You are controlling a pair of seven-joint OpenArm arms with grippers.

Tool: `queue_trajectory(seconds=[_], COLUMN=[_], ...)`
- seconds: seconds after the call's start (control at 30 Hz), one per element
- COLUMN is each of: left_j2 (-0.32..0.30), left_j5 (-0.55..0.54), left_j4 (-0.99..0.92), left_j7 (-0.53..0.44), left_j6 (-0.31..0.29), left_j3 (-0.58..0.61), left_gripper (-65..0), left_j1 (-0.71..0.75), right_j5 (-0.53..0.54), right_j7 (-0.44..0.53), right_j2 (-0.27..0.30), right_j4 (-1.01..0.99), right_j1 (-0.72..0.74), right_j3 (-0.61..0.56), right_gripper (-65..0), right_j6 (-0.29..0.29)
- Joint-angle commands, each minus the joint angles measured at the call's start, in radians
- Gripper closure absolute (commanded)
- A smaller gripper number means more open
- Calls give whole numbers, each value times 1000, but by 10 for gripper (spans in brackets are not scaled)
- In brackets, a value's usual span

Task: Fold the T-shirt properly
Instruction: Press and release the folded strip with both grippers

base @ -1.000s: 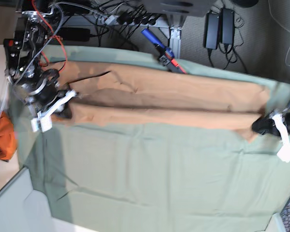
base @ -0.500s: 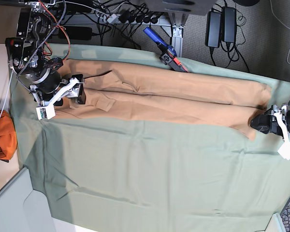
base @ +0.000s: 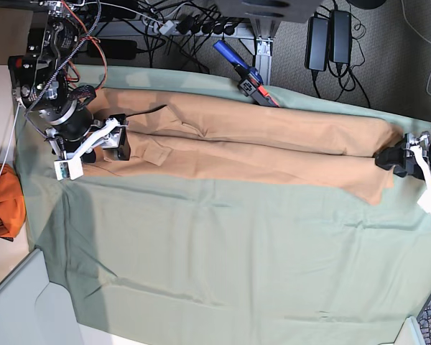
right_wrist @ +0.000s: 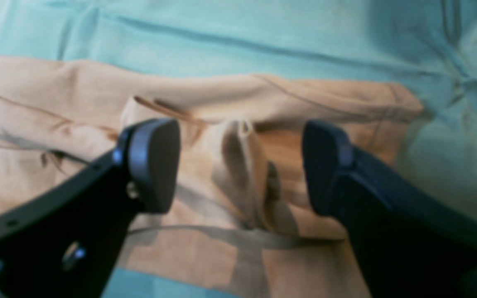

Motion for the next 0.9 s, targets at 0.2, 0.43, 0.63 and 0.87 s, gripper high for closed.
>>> queue_trajectory(seconds=[0.2, 0.43, 0.63, 0.87], left_j2=[39, 65, 92, 89], left_j5=[-67, -69, -23, 16], left_j4=[14, 14, 14, 14], left_j7=[9, -32, -52, -52], left_j6=[-16, -16, -16, -16], left_j3=[-7, -7, -7, -35], left_gripper=[-406, -151, 0, 0], left_j1=[-13, -13, -19, -64], right_j5=[7, 7, 8, 9], right_j7=[23, 23, 23, 23], right_j2=[6, 6, 5, 6], right_j4=[19, 19, 19, 20], right_j1=[11, 11, 13, 13], right_j3=[8, 8, 8, 52], right_gripper=[-446, -446, -446, -446], right_j6=[87, 86, 86, 86])
